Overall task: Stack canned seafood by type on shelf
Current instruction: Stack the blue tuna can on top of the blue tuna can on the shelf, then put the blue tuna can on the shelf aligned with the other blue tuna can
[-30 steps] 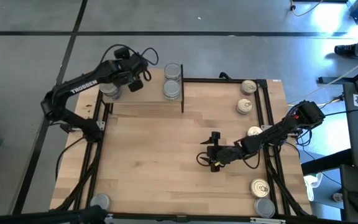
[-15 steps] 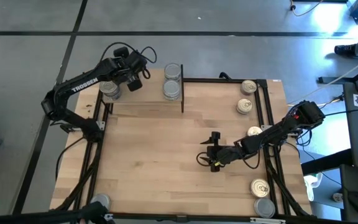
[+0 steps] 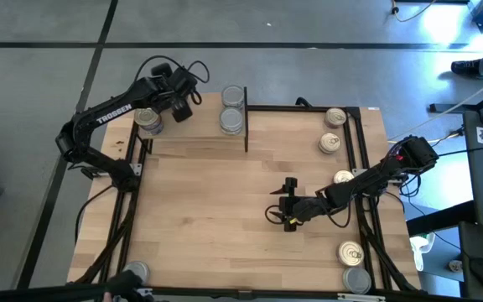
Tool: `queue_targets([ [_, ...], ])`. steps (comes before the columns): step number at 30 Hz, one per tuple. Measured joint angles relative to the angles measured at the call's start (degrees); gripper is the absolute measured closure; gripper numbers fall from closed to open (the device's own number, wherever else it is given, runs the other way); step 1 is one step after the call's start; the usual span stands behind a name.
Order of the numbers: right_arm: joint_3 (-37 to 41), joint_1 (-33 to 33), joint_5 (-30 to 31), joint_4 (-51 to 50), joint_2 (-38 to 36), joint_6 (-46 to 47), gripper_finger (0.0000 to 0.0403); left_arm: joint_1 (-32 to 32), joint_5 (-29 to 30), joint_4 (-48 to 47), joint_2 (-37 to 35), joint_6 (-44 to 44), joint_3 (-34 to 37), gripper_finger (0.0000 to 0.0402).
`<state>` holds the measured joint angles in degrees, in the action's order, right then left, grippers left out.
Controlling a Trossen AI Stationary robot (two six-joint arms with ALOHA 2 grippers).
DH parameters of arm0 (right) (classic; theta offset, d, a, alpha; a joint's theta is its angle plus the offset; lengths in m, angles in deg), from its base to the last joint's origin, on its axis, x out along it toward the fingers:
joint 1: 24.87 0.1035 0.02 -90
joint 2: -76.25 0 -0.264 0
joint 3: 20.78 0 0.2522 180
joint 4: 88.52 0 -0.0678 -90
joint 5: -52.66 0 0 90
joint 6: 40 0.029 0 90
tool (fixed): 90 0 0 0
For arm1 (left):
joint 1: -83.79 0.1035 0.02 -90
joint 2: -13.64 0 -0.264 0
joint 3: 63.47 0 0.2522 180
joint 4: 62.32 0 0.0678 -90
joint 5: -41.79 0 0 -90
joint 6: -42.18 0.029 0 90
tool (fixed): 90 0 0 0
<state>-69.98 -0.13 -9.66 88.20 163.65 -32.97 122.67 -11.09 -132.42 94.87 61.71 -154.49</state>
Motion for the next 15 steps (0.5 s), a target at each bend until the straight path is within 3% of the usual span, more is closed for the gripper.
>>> queue_targets([
  [6, 0.0, 0.0, 0.0, 0.0, 0.0, 0.0, 0.0088, -0.4, -3.9, -0.1, 0.0, -0.3, 0.0, 0.0123],
  [15, 0.0, 0.0, 0.0, 0.1, 0.0, 0.0, 0.0088, -1.1, -6.7, -2.4, 0.0, -1.2, 0.0, 0.0121],
])
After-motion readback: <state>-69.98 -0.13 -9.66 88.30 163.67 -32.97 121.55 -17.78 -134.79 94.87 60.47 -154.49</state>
